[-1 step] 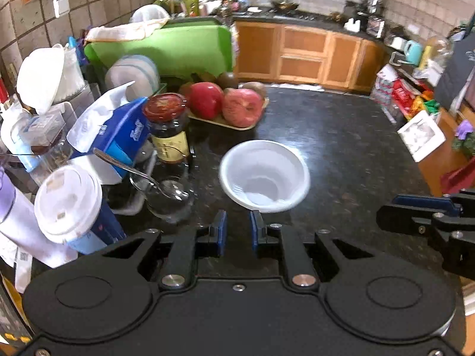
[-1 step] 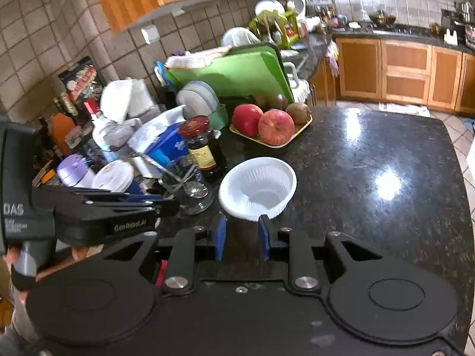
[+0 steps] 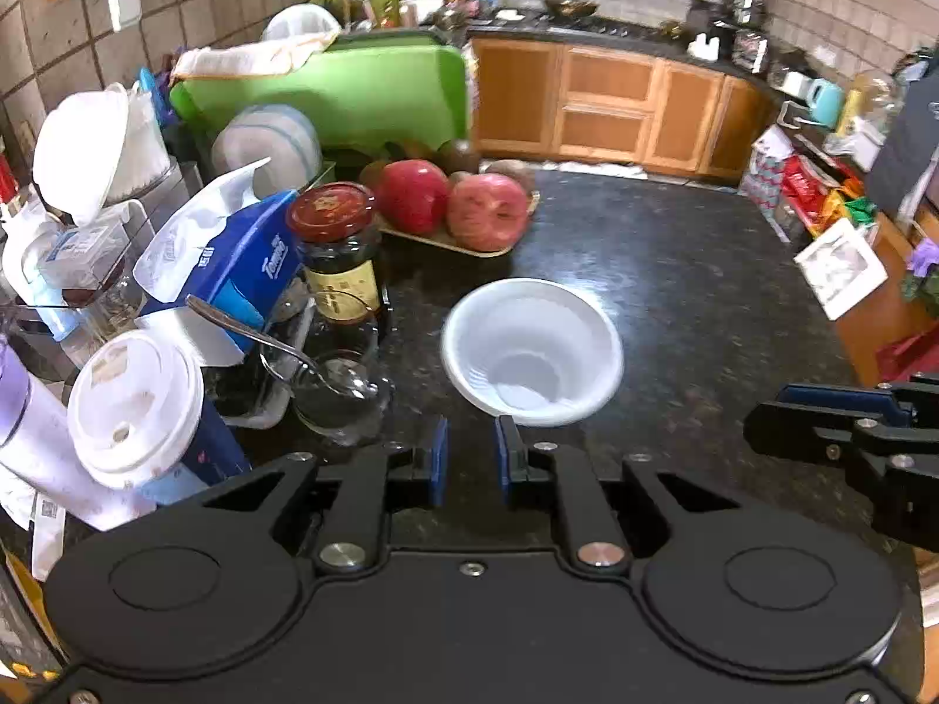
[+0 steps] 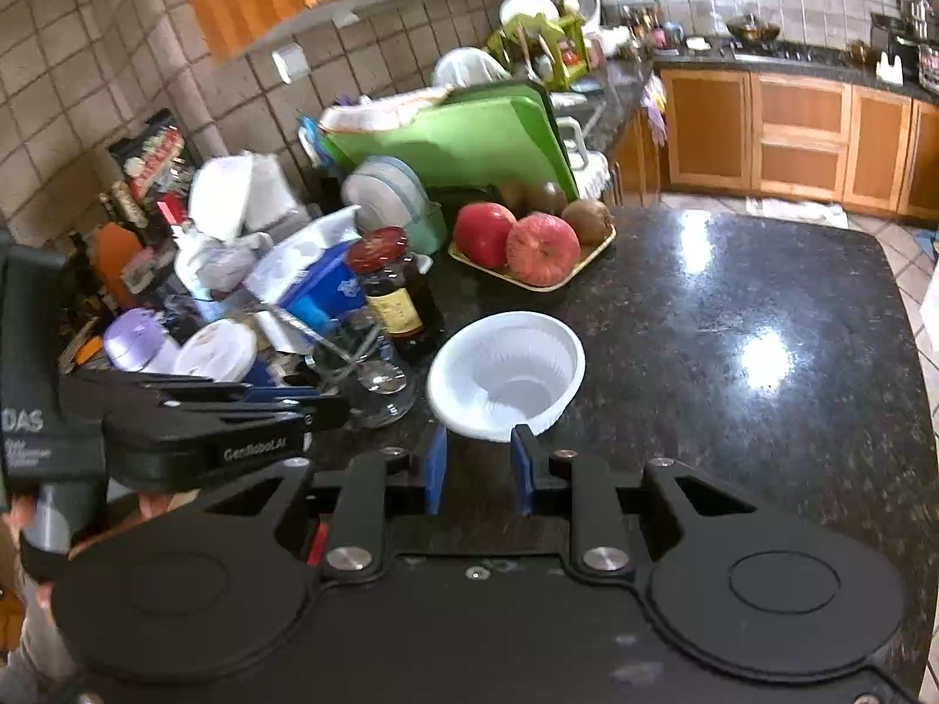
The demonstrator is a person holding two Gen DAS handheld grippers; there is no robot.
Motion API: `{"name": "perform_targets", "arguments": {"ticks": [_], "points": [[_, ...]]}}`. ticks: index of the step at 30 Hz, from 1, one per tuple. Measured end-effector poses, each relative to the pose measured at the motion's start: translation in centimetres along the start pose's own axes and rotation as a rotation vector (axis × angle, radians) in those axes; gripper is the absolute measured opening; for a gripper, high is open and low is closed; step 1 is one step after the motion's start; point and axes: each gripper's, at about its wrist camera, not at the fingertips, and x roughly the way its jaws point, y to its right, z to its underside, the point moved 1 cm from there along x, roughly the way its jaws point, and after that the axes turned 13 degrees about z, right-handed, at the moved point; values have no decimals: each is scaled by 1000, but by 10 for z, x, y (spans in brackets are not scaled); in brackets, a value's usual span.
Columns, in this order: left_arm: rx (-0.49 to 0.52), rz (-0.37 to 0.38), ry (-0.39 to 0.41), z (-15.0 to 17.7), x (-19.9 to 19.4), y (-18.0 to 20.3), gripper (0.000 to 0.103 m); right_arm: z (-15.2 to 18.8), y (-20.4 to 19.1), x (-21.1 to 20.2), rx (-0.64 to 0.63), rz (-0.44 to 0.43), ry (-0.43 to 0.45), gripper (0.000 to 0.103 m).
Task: Organize plates and bowls
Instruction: 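Move the left tool to the last white ribbed bowl, then grasp the rim of the last white bowl with the left tool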
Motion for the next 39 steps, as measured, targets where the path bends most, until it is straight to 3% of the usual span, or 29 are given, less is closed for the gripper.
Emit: {"name": "perform_targets", "arguments": {"ticks": [7,24,31,39], "points": [[-70,57,-89,-25,38,-24,23,-29,5,62,34,95,-85,27],[-106,56,-175,-48,103,-37,23,-51,9,160,10,88,-184,27],[-125,52,-197,-48,117,-43,23,-43,18,182,15,94,-223,28],[-129,62,-171,-49,105,-46,23,-39,20,190,19,79,-239,28]]}}
